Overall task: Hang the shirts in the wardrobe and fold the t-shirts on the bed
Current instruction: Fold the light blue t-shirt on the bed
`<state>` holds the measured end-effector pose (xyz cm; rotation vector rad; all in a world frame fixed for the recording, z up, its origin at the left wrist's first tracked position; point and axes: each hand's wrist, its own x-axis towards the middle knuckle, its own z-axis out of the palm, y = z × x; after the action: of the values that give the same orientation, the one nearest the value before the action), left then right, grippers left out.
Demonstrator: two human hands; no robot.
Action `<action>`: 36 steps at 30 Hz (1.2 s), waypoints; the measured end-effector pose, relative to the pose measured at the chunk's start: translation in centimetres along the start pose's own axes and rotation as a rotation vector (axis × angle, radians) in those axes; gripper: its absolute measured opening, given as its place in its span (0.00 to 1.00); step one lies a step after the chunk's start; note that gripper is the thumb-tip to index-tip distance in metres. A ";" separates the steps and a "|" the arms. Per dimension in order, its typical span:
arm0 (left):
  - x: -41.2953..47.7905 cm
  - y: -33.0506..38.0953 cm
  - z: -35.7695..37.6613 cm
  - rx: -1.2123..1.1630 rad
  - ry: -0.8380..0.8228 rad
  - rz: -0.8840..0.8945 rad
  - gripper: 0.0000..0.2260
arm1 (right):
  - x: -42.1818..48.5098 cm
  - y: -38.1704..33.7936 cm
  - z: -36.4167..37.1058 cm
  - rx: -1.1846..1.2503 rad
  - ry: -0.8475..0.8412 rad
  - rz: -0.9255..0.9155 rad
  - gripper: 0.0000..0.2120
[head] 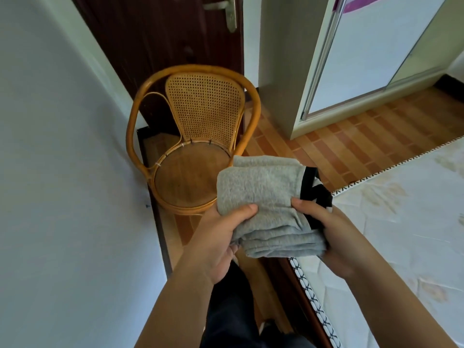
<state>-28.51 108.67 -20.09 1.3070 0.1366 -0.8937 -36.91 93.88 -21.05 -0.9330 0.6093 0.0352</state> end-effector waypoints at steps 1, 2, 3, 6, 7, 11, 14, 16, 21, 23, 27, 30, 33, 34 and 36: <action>1.4 1.0 -0.3 0.006 -0.012 -0.001 0.27 | 1.4 -0.5 0.5 0.006 0.013 -0.010 0.23; 2.7 2.1 -0.5 0.014 -0.019 -0.001 0.27 | 2.7 -1.0 1.1 0.015 0.025 -0.017 0.23; 4.0 3.2 -0.9 0.025 -0.024 0.001 0.27 | 4.0 -1.6 1.7 0.026 0.036 -0.027 0.23; 7.7 6.9 -1.9 0.048 -0.073 0.019 0.19 | 7.5 -3.8 3.8 0.054 0.072 -0.067 0.21; 8.7 8.2 -2.2 0.047 -0.087 0.019 0.16 | 8.5 -4.5 4.6 0.057 0.074 -0.079 0.21; 12.5 12.5 -2.7 0.065 -0.148 0.011 0.16 | 11.6 -7.3 6.7 0.059 0.115 -0.144 0.19; 14.7 14.3 -2.4 0.093 -0.197 0.000 0.13 | 12.9 -8.5 7.2 0.110 0.162 -0.160 0.18; 15.6 14.9 -2.0 0.103 -0.225 -0.026 0.13 | 13.2 -8.9 7.2 0.146 0.195 -0.162 0.18; 17.4 15.9 -1.1 0.124 -0.275 -0.050 0.14 | 14.3 -9.7 6.7 0.171 0.263 -0.183 0.21; 18.2 16.0 -0.4 0.117 -0.287 -0.055 0.14 | 14.7 -10.3 6.2 0.165 0.279 -0.196 0.21; 19.7 16.2 1.6 0.115 -0.326 -0.077 0.12 | 14.8 -11.3 4.9 0.179 0.349 -0.231 0.20; 20.9 16.2 3.4 0.142 -0.370 -0.095 0.12 | 15.0 -11.9 3.6 0.204 0.411 -0.232 0.20; 22.1 16.5 5.1 0.159 -0.415 -0.111 0.13 | 15.2 -12.8 2.3 0.205 0.440 -0.250 0.22; 22.5 16.6 5.6 0.162 -0.422 -0.112 0.13 | 15.4 -13.2 1.9 0.207 0.441 -0.263 0.21; 23.5 17.0 6.6 0.169 -0.438 -0.112 0.16 | 15.9 -14.2 1.1 0.216 0.446 -0.285 0.21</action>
<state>-4.58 91.20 -18.02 1.2357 -0.2145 -1.2887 -19.12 82.46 -18.13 -0.8117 0.8658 -0.4961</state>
